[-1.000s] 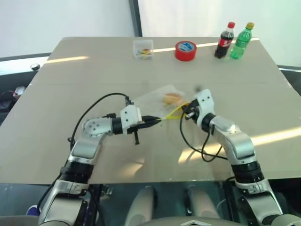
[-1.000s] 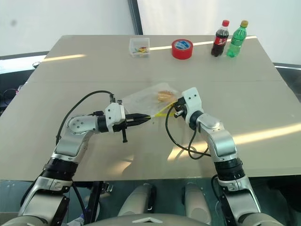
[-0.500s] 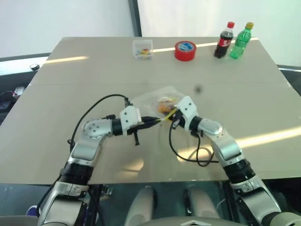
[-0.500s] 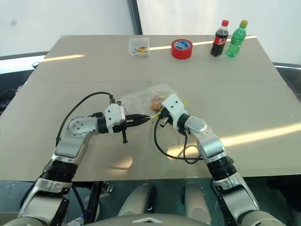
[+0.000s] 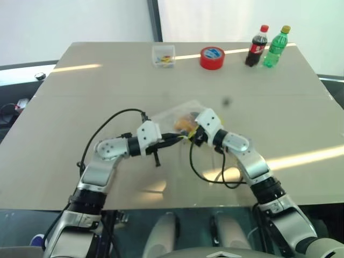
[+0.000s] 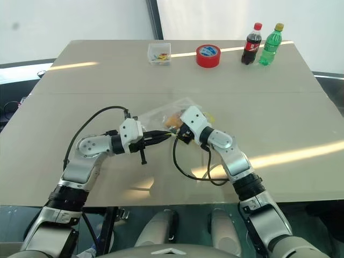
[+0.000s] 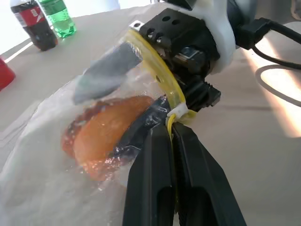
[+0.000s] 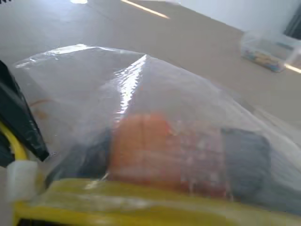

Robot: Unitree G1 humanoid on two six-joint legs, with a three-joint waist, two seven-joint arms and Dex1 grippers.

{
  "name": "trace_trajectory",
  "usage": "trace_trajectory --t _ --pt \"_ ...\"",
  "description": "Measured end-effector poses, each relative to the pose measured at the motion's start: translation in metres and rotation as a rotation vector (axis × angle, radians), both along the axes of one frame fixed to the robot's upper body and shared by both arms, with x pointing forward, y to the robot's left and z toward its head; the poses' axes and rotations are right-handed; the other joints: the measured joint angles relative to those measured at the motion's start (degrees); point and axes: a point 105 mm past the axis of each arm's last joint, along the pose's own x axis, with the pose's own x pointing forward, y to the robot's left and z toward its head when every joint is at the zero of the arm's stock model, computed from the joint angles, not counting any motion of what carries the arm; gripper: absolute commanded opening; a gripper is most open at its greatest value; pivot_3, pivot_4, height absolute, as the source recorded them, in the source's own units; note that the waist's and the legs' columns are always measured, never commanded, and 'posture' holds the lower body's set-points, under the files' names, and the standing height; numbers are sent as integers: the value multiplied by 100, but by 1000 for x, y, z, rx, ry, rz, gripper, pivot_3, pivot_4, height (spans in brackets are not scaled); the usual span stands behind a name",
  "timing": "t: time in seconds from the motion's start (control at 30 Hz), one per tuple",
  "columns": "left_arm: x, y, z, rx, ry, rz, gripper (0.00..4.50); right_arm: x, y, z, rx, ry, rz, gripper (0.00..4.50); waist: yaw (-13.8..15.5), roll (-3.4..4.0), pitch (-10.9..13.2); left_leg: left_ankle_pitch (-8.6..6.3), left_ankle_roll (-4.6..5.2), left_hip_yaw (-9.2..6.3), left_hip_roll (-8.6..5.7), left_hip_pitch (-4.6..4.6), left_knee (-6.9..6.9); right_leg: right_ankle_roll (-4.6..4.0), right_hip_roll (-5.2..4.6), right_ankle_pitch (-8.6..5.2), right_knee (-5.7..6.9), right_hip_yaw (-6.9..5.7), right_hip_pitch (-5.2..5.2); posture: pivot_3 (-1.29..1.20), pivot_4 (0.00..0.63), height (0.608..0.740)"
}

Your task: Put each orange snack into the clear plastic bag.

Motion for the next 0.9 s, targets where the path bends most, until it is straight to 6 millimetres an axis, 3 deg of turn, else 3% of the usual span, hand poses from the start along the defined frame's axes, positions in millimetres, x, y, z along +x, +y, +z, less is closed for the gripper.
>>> trace_trajectory --t 0.1,0.33,0.43,0.53,0.7,0.9 --pt "2 -1 2 -33 21 18 0 -5 -10 3 -6 -18 -13 3545 3 0 0 0 0 -1 0 0 0 0 -2 0 1 0 0 0 150 740" --pt "17 3 22 -137 44 97 0 -30 -57 25 -2 -29 -58 3545 -1 -1 0 0 1 -1 0 1 1 1 -2 0 1 -2 5 0 150 740" --pt "20 1 25 -160 54 101 0 -34 -70 20 -101 -58 -93 3545 -4 -1 0 0 1 -1 -3 1 1 1 -1 0 0 -2 5 0 150 740" --pt "23 3 25 -177 73 117 0 -28 -92 4 -306 -125 -167 3545 1 -2 -1 0 1 1 -10 2 3 1 -1 0 -1 -2 6 0 150 740" --pt "24 4 25 -187 87 123 0 -13 -103 -26 -408 -118 -252 3545 -13 -3 0 0 0 5 -7 3 2 0 2 0 2 2 5 0 150 740" --pt "23 4 26 -179 85 109 0 15 -95 -21 -403 -220 -293 3545 -2 -5 0 1 -2 3 -4 4 3 0 2 0 -1 1 7 0 150 740"
